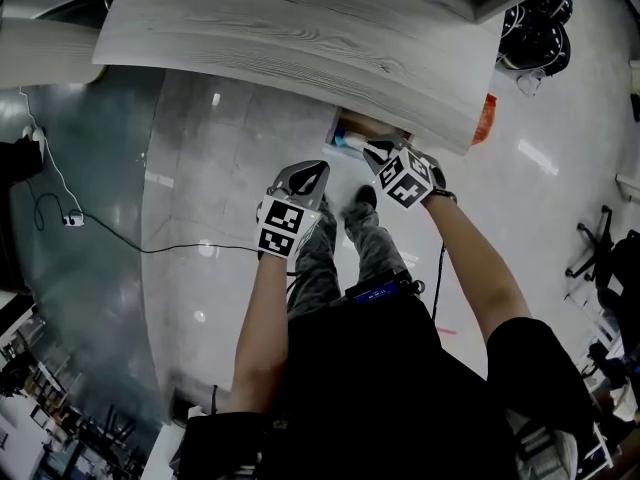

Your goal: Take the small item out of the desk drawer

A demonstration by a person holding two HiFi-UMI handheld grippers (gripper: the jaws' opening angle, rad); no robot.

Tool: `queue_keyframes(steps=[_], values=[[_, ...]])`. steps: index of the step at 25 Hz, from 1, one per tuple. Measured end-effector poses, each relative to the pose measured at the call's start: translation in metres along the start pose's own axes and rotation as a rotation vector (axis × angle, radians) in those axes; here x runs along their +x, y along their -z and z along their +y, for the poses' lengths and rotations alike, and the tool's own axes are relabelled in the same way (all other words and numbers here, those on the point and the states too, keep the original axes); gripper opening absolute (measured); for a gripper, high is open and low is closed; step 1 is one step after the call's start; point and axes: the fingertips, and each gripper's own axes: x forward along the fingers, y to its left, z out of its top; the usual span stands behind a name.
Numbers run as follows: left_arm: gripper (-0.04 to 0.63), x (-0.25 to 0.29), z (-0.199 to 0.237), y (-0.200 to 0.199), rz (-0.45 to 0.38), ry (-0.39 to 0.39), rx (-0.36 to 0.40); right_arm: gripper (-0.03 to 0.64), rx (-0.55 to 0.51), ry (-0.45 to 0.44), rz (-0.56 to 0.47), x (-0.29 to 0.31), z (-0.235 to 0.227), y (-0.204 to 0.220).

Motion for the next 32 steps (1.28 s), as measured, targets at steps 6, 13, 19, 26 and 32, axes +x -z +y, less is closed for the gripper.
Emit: queue_keyframes(steps=[6, 13, 19, 26, 32], values=[[0.002, -0.001, 0.004, 0.02, 0.023, -0.022, -0.026, 0.064, -0.056, -0.011, 0.056, 0.02, -0.001, 0.016], [0.002, -0.004, 0.009, 0.034, 0.037, -0.044, -0.05, 0.074, -0.08, -0.035, 0.115, 0.043, 0.001, 0.027], [0.002, -0.007, 0.011, 0.035, 0.047, -0.051, -0.055, 0.074, -0.083, -0.007, 0.156, 0.056, -0.002, 0.032], [0.003, -0.005, 0.01, 0.03, 0.023, -0.058, -0.049, 0.058, -0.089, 0.001, 0.172, 0.059, -0.002, 0.033], [0.002, -0.006, 0.005, 0.028, 0.023, -0.05, -0.039, 0.04, -0.076, 0.016, 0.153, 0.05, 0.001, 0.027]])
